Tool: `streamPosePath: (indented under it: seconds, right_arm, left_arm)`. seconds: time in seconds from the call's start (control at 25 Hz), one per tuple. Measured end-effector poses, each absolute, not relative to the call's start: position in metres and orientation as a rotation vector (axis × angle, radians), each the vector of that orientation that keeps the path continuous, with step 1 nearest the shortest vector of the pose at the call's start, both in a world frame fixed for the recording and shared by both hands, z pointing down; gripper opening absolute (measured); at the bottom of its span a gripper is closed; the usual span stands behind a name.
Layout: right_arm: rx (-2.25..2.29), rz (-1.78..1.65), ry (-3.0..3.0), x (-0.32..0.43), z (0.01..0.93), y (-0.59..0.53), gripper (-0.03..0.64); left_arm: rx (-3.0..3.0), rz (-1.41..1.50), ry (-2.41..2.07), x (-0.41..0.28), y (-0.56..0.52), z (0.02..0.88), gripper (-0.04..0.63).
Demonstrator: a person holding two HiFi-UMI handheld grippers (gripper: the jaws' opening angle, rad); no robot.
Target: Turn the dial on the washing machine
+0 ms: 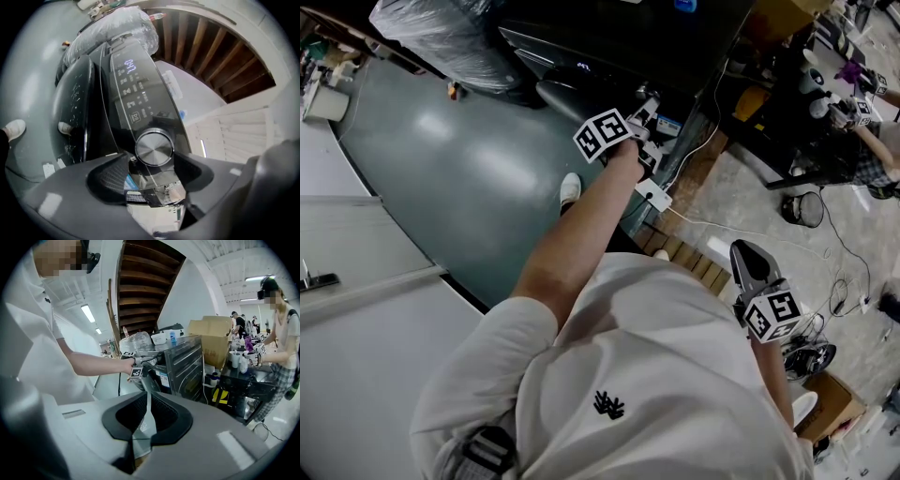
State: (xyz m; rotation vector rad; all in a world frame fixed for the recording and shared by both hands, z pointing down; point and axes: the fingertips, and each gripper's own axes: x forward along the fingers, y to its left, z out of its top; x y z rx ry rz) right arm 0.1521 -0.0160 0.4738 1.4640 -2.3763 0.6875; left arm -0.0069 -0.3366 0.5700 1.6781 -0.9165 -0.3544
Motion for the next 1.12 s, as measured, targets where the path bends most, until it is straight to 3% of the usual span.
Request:
streamPosePath:
  seconds: [0.76,1.12]
  right_arm:
    - [1.450,0.701,-2.374,0.153,0.478,-0.018,0.026]
    - [1.460,0.692,-2.375,0.155,0.475,-0.018,0.026]
  left_arm:
    - [1.517,-0.482,-0.876,-0.004,-0.343,0.569,0.331]
    - [1.682,-0.353,-0.990,-0.006,-0.344,0.561,0.267]
